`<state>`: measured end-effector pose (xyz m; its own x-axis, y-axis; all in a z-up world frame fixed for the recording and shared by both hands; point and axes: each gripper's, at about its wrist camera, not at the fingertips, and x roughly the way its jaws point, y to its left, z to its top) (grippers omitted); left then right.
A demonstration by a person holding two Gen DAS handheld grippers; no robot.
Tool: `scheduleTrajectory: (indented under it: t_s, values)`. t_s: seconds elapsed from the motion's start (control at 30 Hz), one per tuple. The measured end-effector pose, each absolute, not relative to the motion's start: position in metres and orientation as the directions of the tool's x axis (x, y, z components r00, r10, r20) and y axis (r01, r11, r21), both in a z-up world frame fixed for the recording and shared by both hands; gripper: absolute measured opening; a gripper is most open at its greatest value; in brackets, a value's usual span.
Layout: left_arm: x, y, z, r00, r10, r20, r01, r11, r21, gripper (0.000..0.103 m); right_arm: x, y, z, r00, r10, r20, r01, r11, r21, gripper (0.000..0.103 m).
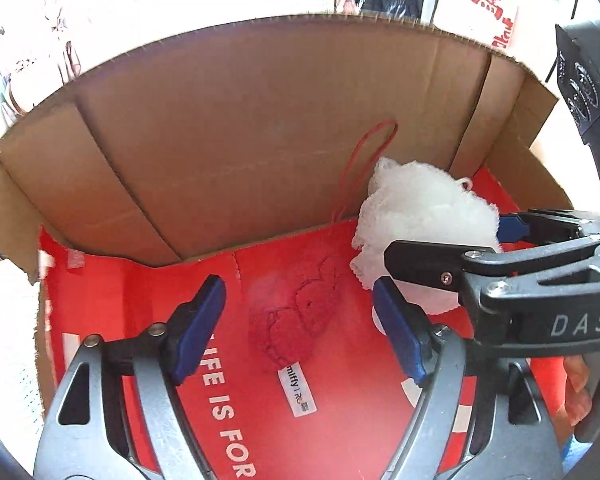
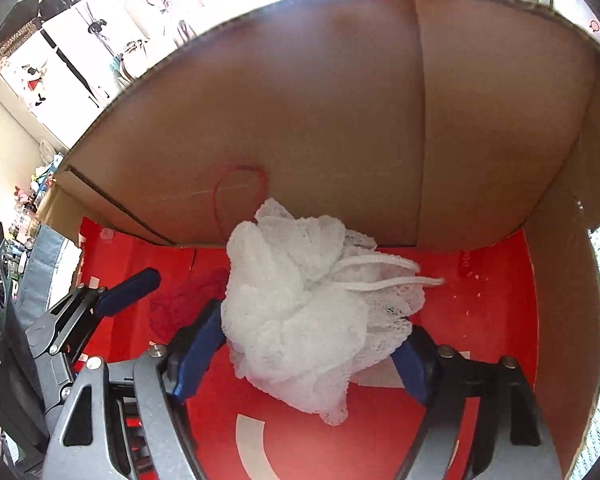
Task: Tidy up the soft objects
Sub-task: 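Withdraw both open tools from the box back toward the remaining items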
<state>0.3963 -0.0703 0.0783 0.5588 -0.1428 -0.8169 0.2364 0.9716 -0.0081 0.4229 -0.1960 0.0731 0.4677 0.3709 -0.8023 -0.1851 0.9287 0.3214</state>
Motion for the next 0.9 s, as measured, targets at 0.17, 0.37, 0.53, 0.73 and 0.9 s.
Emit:
scheduleTrajectory:
  t_s: [0.17, 0.37, 0.53, 0.73, 0.9]
  values:
    - [0.384, -0.068, 0.094, 0.590, -0.148, -0.793, 0.229, 0.973, -0.011, 0.077, 0.412, -0.193, 0.087, 0.507, 0.347, -0.789, -0.196, 0.938, 0.286, 0.085]
    - [0.367, -0.056, 0.106, 0.637, -0.150, -0.756, 0.209, 0.978, -0.018, 0.084, 0.389, -0.198, 0.110, 0.557, 0.333, -0.761, -0.212, 0.943, 0.258, 0.091]
    - [0.353, -0.041, 0.118, 0.672, -0.160, -0.723, 0.201, 0.979, -0.030, 0.091, 0.365, -0.197, 0.135, 0.626, 0.303, -0.718, -0.226, 0.952, 0.204, 0.095]
    - [0.321, -0.022, 0.139, 0.724, -0.174, -0.668, 0.189, 0.981, -0.050, 0.092, 0.322, -0.184, 0.168, 0.720, 0.252, -0.647, -0.233, 0.965, 0.117, 0.097]
    - [0.288, -0.021, 0.159, 0.776, -0.174, -0.607, 0.188, 0.981, -0.042, 0.097, 0.272, -0.185, 0.196, 0.820, 0.194, -0.539, -0.229, 0.974, 0.003, 0.103]
